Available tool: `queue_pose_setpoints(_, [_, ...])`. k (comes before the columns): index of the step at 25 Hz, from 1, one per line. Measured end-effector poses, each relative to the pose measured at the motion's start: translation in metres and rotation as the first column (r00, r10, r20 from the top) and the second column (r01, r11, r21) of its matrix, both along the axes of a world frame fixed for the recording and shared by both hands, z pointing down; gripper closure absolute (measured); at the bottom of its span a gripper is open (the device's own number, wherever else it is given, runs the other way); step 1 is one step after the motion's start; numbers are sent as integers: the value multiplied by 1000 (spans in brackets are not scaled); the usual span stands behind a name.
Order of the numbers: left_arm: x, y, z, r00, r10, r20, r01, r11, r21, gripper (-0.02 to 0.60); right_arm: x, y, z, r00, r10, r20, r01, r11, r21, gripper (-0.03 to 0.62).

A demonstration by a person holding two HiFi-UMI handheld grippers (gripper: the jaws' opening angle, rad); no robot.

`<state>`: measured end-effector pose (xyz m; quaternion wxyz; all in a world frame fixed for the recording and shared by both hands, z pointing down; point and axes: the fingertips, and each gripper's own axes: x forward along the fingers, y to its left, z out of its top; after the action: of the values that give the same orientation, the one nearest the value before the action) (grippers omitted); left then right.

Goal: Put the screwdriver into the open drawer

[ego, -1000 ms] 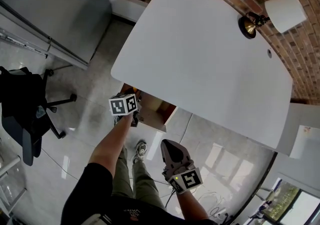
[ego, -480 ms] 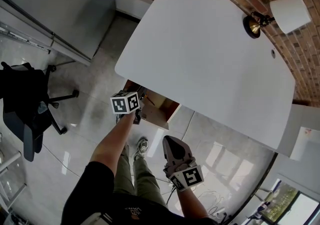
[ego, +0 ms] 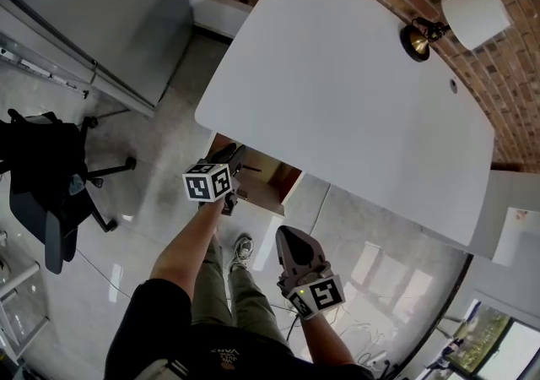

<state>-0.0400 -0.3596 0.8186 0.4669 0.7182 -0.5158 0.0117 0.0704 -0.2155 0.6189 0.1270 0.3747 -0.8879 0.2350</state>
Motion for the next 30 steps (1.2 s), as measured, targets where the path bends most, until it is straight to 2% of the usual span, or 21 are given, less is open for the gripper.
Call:
queue_pose_setpoints(8, [-2,30,-63,999,22,24,-25,994,106,473,8,15,-25,1000,-3,2,3,999,41,597])
queue_pose_setpoints(11, [-4,42,-95,999,21,48,-29,986,163,529,14,22,-38,1000,-2,4,1,998,70,597])
queue_pose_setpoints(15, [0,66,-142,996,39,83,-58,970,238,566,22,35,-53,1000,-10,-4,11,996,93,597])
queue_pose_setpoints(20, [5,98,-203,984,72,161,-122,939,323,574,28,42,-83,1000,-22,6,21,989,144,597])
queue_pose_setpoints(26, [17,136,-255,965,94,245,-177,922,344,574,37,54,-115,999,-42,17,38,981,192,597])
queue_pose_setpoints(30, [26,158,-291,949,97,299,-211,903,375,574,43,65,-130,998,-63,16,59,978,200,597])
